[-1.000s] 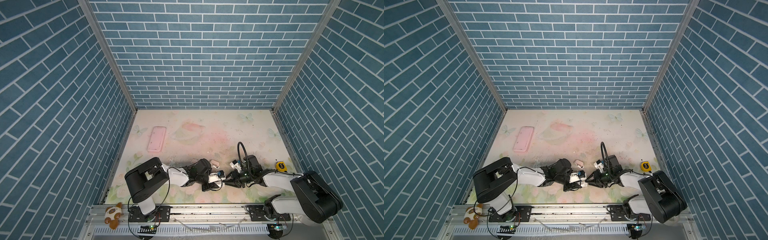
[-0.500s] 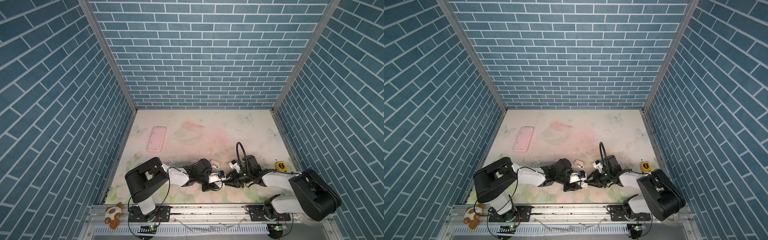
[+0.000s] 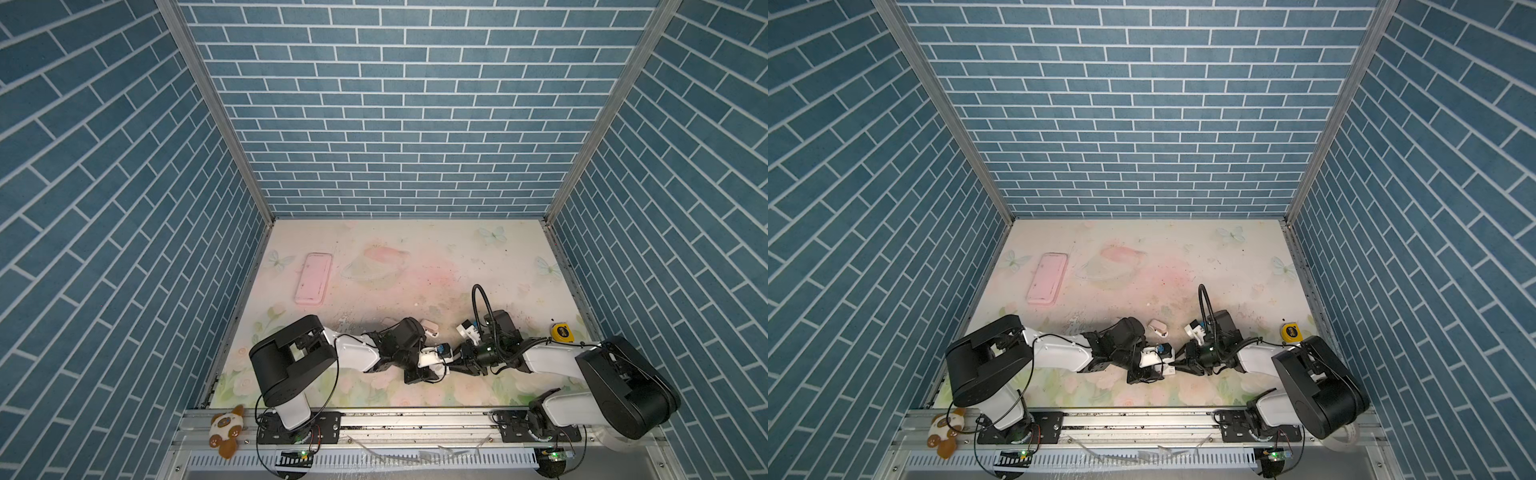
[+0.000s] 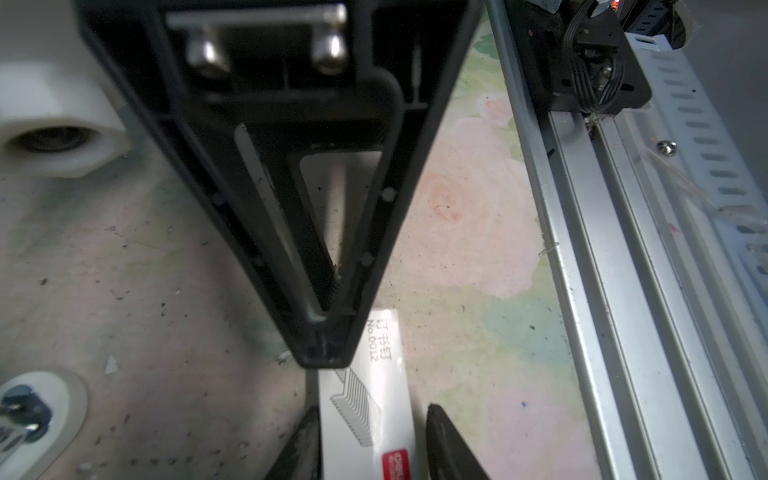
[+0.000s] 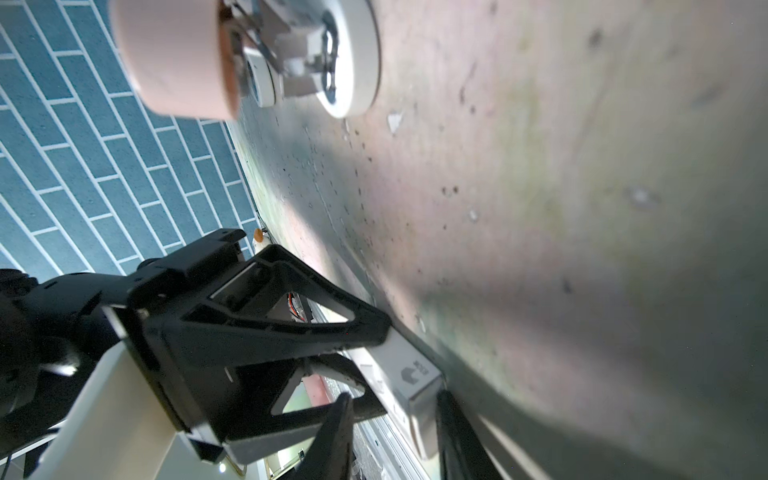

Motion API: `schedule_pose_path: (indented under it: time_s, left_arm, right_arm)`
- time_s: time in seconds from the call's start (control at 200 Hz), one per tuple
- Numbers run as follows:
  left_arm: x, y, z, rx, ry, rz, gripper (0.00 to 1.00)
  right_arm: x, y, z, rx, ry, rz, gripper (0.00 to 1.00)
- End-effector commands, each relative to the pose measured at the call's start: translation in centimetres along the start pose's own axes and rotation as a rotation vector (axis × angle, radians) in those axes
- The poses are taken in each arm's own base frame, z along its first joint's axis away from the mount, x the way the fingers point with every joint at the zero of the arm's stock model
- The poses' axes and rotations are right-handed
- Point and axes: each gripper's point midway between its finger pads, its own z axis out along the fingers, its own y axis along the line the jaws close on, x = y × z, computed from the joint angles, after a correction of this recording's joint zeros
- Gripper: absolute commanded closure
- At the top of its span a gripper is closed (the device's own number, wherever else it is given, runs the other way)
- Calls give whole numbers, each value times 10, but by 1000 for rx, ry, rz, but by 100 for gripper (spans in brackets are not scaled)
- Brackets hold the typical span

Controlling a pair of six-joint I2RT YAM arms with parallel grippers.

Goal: Load the staples into the stapler

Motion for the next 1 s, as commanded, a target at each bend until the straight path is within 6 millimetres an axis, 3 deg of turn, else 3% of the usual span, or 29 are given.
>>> schedule_pose_path:
  time_s: [0.0, 0.77, 0.855, 0.995]
  left_arm:
    - [52, -17, 4, 50, 189, -75, 57]
    - [62, -12, 11, 17, 235, -74, 63]
    - [61, -13, 8, 13, 239, -74, 57]
    - [55, -14, -1, 2, 237, -61, 50]
  right_arm:
    - [1, 2, 2, -5, 14, 6, 64]
    - [11, -1, 2, -14, 45, 26, 66]
    - [9, -8, 0, 38, 29, 22, 71]
    - [6, -8, 0, 41, 15, 17, 70]
